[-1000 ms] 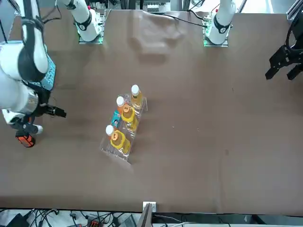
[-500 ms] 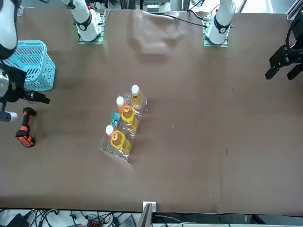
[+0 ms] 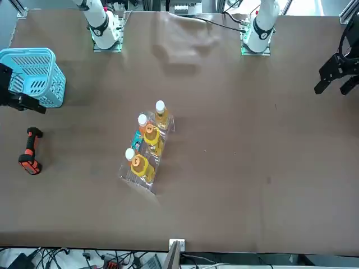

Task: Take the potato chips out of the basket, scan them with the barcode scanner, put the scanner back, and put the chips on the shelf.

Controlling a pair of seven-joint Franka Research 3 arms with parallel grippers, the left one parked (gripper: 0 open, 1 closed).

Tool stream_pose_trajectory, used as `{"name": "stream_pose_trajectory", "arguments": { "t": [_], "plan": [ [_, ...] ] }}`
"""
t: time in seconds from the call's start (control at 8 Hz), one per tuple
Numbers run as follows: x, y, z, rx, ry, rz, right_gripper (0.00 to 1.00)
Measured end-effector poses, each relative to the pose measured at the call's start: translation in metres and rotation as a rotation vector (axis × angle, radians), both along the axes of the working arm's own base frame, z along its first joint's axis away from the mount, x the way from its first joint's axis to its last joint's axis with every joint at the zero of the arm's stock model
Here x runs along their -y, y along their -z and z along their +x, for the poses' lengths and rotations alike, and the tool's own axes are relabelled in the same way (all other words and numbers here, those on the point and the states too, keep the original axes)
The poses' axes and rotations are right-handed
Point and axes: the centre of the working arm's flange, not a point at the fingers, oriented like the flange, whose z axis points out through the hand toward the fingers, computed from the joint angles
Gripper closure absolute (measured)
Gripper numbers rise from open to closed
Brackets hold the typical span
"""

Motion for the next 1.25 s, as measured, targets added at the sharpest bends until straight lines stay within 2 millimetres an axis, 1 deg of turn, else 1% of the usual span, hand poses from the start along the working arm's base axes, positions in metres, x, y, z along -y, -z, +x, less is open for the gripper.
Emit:
{"name": "stream_pose_trajectory", "arguments": {
  "t": [0.12,0.38,0.62,0.88,1.25],
  "plan": [
    [0.004,0.0,0.0,0.0,0.001,0.008,0.0],
    [0.001,-0.001,0.001,0.007,-0.002,0.024,0.0],
    [0.002,-0.009,-0.001,0.021,-0.004,0.016,0.0],
    [0.009,-0.021,-0.015,0.031,0.002,-0.018,0.0],
    [0.018,-0.02,-0.049,0.028,0.012,0.002,0.0]
  ]
}}
